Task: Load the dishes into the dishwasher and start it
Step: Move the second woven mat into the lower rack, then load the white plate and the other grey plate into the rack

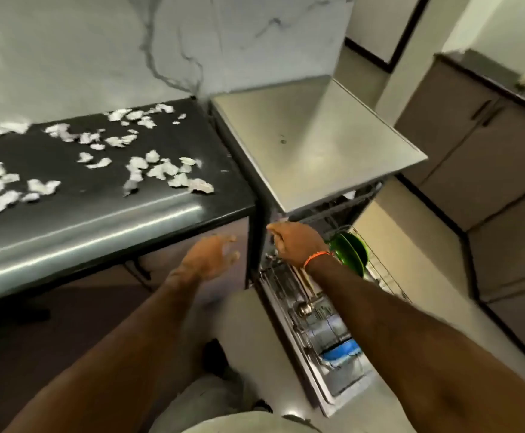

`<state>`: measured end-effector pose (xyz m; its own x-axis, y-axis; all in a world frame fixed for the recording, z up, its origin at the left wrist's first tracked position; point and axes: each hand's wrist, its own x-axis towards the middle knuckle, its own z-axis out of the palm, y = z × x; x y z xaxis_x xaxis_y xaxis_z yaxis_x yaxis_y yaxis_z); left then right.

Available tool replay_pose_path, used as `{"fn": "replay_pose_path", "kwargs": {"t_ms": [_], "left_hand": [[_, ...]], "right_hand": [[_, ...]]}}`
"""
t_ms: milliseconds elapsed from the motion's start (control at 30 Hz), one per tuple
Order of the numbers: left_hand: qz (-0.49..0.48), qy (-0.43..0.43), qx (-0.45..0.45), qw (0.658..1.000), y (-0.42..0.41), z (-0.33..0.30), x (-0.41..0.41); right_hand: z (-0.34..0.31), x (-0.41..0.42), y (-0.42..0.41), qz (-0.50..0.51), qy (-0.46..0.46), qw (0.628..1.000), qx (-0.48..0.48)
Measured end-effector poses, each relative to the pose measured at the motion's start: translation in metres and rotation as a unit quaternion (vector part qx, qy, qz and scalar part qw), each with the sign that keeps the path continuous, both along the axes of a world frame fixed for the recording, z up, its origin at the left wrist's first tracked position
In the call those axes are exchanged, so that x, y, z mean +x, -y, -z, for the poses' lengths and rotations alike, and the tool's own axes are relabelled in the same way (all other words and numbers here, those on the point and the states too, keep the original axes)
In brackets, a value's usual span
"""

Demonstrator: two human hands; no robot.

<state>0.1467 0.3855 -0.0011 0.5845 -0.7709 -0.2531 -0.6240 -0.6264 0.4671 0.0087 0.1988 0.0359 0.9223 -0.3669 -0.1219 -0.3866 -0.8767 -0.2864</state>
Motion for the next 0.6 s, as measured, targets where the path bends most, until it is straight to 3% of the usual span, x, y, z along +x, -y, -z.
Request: {"fn": "replay_pose_path", "kwargs": {"t_ms": [333, 600], "left_hand": [[-0.208, 0.084, -0.064, 0.972, -0.206, -0.064, 0.067], [-0.376, 0.115, -0.058, 0.918, -0.369, -0.071, 0.104]], "right_hand": [[-0.046, 0.159, -0.179, -0.208, 0.078, 0.975, -0.008], [-0.046, 0.271, -0.337, -0.348, 0.08, 0.934, 0.001]]}}
